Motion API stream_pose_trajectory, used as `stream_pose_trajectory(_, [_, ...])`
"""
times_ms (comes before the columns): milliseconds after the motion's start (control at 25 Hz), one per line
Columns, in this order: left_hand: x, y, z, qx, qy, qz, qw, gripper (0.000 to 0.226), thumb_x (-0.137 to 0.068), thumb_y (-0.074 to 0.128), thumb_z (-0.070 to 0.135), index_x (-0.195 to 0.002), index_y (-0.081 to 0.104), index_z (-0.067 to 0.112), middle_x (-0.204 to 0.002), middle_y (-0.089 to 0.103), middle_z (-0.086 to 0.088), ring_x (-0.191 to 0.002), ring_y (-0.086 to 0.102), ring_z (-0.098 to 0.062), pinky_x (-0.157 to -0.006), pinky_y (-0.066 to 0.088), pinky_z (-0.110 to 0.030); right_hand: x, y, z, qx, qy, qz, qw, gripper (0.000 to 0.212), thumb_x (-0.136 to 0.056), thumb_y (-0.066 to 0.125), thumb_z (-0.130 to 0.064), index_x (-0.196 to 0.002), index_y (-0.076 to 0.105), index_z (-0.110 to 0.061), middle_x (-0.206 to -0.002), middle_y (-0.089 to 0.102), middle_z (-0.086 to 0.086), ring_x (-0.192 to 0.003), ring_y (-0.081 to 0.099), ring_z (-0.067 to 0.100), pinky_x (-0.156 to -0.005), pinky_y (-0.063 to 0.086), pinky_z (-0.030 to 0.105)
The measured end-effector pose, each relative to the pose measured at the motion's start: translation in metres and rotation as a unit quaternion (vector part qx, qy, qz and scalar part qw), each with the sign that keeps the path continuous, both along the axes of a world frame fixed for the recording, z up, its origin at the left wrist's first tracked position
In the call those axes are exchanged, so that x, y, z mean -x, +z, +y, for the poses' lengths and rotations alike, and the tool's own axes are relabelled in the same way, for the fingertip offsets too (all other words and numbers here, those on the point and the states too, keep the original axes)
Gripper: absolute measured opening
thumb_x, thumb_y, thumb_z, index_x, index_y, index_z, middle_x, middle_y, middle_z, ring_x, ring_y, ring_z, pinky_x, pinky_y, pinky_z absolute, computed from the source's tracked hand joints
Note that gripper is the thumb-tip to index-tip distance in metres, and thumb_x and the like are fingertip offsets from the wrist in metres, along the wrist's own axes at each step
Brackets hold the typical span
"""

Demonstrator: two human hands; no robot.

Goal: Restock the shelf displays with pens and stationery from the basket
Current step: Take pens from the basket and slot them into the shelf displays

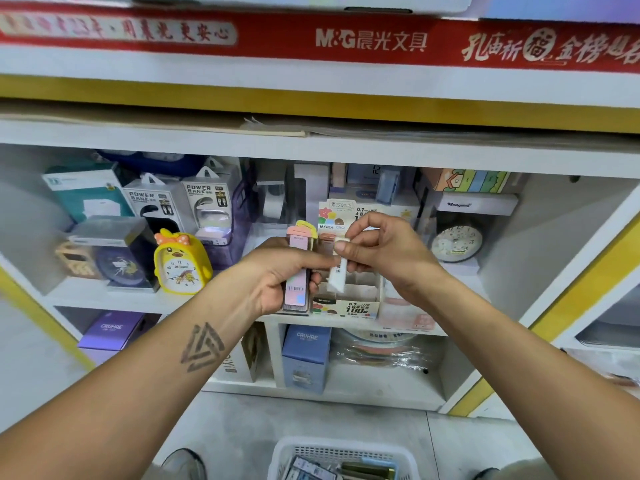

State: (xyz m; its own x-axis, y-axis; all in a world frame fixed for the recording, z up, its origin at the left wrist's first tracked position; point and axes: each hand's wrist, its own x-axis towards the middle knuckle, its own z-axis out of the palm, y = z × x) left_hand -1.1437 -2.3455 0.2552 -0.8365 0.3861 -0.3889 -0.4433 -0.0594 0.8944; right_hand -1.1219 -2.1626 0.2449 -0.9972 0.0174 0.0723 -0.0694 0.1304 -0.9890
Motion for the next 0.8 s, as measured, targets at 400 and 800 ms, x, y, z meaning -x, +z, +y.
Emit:
stream_pose_trajectory(400, [0.006,0.001,-0.062,-0.008,0.149,0.02,0.989,0.034,-0.072,0.075,-0.015,-0.089,0.06,0.01,-0.06,0.062,-0.009,-0.042,0.051,-0.015,-0.042,0.046,-0.02,0.008,-0.014,-0.062,0.066,0.156,-0.087,0.982,0.033,-0.085,0.074,0.003,-0.114,0.058,0.006,-0.094,0.073,0.027,-0.082,0.074,0.035,-0.072,0.061,0.031])
stream_pose_trajectory(800, [0.009,-0.004,-0.133,0.016,0.207,-0.036,0.977,0.016,-0.082,0.056,-0.014,-0.085,0.058,0.002,-0.071,0.057,-0.017,-0.039,0.049,-0.016,-0.041,0.045,-0.019,0.04,-0.021,-0.095,-0.218,0.008,0.056,0.974,0.017,-0.092,0.069,-0.006,-0.103,0.072,-0.019,-0.081,0.068,0.005,-0.065,0.07,0.013,-0.068,0.058,0.027])
